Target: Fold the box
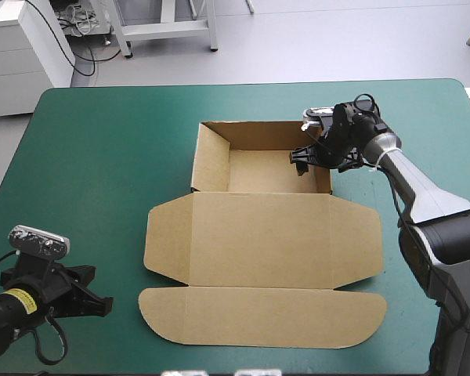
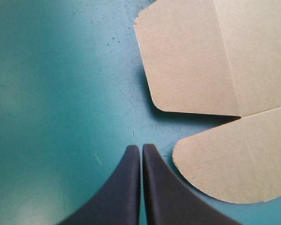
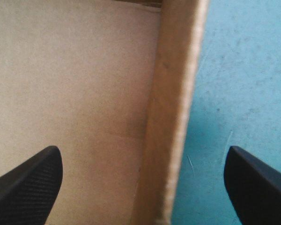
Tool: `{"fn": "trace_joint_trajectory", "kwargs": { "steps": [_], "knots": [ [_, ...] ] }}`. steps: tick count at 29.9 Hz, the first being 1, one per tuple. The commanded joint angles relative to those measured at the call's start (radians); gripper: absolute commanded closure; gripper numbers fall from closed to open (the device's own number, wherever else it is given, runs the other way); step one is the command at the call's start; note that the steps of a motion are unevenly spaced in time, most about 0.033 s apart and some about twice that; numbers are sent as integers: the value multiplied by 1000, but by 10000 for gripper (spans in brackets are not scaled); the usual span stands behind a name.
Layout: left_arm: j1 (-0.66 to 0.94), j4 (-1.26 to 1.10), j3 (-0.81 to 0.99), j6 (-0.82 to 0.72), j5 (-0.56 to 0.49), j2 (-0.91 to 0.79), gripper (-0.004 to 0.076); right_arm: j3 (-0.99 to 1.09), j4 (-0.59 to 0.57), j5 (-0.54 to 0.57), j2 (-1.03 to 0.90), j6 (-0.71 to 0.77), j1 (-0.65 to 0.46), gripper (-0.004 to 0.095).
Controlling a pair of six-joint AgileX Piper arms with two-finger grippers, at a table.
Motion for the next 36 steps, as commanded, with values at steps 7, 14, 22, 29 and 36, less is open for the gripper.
{"fn": "trace_joint_trajectory", "kwargs": {
  "steps": [7, 14, 22, 29, 36],
  "knots": [
    [-2, -10, -22, -4, -64, 4, 731, -30, -4, 13, -55, -10, -6, 393],
    [-2, -6, -22, -4, -64, 4, 731, -35, -6, 16, -57, -10, -6, 910],
    [-2, -6, -22, -6, -64, 4, 731, -43, -11, 20, -59, -26, -6, 910],
    [-2, -6, -22, -6, -58, 4, 731, -293, -173, 130, -69, -40, -58, 910],
    [-2, -14, -22, -8, -37, 4, 731, -475, -220, 130, -100, -105, -249, 910]
  ]
}}
